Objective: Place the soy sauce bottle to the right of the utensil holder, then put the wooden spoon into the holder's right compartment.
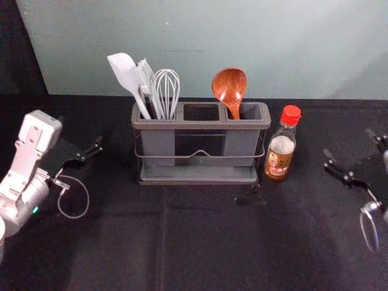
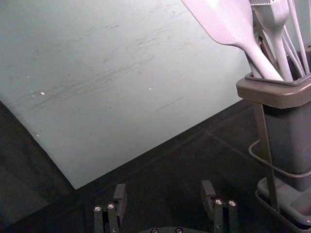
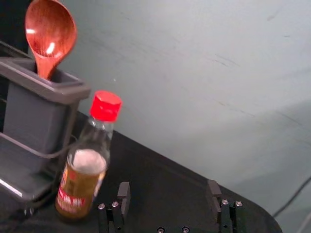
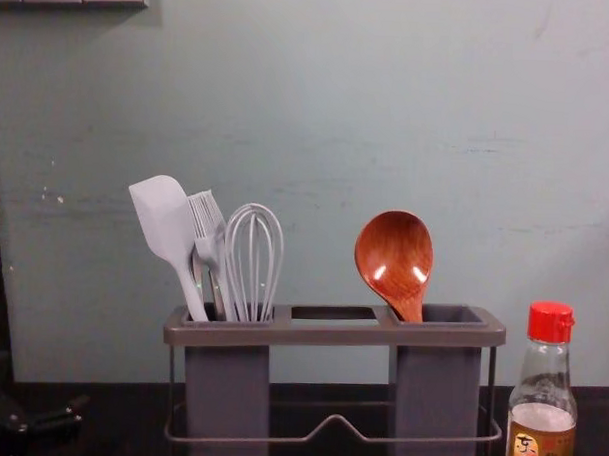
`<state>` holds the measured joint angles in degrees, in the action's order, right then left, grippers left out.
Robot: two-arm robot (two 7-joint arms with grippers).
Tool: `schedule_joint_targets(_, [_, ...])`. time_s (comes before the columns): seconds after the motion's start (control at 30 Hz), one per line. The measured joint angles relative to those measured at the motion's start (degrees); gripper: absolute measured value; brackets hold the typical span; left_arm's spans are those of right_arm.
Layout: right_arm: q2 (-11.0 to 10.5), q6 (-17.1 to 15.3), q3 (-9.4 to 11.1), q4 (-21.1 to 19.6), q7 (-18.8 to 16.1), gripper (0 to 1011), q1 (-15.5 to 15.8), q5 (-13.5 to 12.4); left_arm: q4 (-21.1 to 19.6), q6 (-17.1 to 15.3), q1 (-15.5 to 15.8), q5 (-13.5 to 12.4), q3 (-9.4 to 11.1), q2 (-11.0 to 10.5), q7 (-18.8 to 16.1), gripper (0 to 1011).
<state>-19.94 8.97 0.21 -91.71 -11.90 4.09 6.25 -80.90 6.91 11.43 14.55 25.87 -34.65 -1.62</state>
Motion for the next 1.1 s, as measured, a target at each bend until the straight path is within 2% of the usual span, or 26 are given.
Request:
schedule_joint_targets(0.17, [0.9, 0.3, -1.9, 2.2, 0.0, 1003, -3.0, 0.7, 0.0, 0.0, 0.0, 0.0, 0.0, 0.0, 0.0, 1005])
schedule_joint_targets(0.3, [2.4, 0.7, -2.9, 3.8, 1.9, 1003, -4.7, 1.5, 0.0, 0.0, 0.0, 0.0, 0.0, 0.0, 0.0, 1005])
schedule_joint_targets(0.6, [5.2, 1.2, -2.4, 5.1, 5.9, 1003, -4.2, 2.8, 0.0, 0.0, 0.0, 0.0, 0.0, 0.0, 0.0, 1005])
schedule_joint_targets(1.1, [6.0, 2.0, -1.6, 6.5, 6.1, 1003, -4.0, 2.9, 0.0, 0.0, 0.0, 0.0, 0.0, 0.0, 0.0, 1005])
